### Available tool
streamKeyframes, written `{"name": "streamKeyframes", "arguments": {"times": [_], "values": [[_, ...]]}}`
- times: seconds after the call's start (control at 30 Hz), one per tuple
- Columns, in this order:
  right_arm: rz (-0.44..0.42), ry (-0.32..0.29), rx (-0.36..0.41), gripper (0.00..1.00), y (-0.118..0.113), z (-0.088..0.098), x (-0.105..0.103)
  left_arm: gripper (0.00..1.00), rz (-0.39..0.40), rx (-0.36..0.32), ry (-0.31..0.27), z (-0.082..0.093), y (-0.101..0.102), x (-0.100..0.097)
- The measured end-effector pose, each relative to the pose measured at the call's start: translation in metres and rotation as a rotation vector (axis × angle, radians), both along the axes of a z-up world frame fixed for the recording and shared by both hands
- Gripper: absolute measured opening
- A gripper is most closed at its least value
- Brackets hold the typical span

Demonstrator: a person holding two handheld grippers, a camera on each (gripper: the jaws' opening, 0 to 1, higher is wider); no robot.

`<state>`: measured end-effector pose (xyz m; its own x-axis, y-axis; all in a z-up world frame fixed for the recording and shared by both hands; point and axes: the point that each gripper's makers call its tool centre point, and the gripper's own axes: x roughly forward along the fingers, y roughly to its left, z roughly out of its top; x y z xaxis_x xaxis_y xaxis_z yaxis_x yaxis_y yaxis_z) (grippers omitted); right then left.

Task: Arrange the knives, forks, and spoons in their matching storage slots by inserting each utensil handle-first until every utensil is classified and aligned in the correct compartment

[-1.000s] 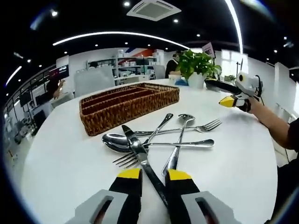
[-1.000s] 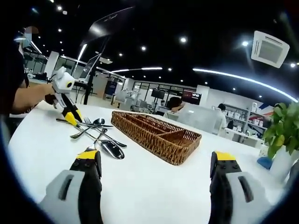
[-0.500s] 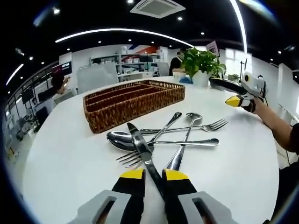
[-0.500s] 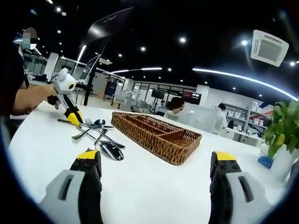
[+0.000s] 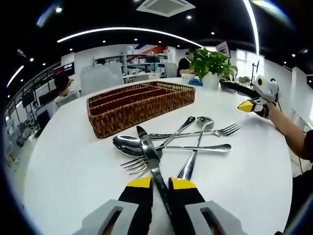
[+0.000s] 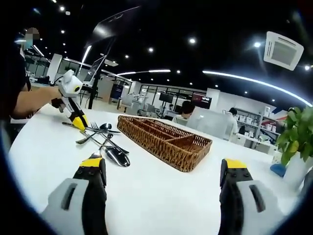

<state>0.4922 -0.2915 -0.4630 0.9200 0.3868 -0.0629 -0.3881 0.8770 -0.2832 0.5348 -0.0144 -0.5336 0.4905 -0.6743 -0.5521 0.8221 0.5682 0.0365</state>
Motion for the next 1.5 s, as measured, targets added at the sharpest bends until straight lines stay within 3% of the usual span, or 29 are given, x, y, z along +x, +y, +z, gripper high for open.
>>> {"name": "streamKeyframes", "arguments": {"times": [0.07,0.13,0.2,0.27,0.6,1.07,1.5], "values": [[0.0,0.001,-0.002,0.99,0.0,-0.001,0.0,0.08,0.01,0.019,-0.013,0.0,0.003,0.0],[0.001,0.001,-0.004,0.99,0.001,-0.001,0.0,0.06,0.02,0.061,-0.078,0.002,0.008,0.005],[0.001,0.002,-0.004,0.99,0.001,-0.001,0.0,0.06,0.019,0.075,-0.102,0.001,0.009,0.006],[0.002,0.002,-0.005,0.99,0.001,-0.001,0.0,0.06,0.022,0.019,-0.051,0.001,0.006,0.003],[0.002,0.007,-0.011,0.99,0.001,-0.003,0.0,0.07,0.001,-0.032,-0.001,0.0,0.01,0.004],[0.005,0.013,-0.013,0.99,0.001,-0.005,0.0,0.05,-0.027,-0.037,-0.026,0.002,0.009,0.003],[0.018,0.002,-0.028,0.99,0.005,-0.003,0.001,0.05,-0.122,-0.067,-0.055,0.014,-0.003,-0.003]]}}
